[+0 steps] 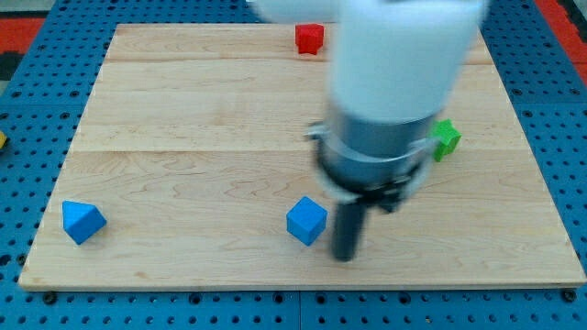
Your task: Move the blue cube to the left parallel of the yellow heart
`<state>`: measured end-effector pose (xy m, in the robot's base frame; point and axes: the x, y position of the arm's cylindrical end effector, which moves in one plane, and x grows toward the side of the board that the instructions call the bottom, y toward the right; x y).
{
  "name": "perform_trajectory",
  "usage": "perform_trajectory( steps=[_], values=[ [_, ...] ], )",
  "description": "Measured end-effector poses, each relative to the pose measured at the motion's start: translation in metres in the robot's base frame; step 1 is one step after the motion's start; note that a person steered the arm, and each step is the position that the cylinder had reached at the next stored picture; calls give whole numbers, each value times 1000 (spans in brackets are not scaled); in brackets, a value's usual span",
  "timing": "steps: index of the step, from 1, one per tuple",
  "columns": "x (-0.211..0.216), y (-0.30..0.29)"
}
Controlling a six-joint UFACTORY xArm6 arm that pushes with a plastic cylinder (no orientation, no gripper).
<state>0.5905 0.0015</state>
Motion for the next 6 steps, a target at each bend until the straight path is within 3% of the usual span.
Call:
perform_trajectory(
  steps=[1, 3, 4, 5, 6],
  values=[
    [-29, -57],
    [-2, 10],
    [-38, 55],
    [-91, 2],
    [-92, -39]
  ],
)
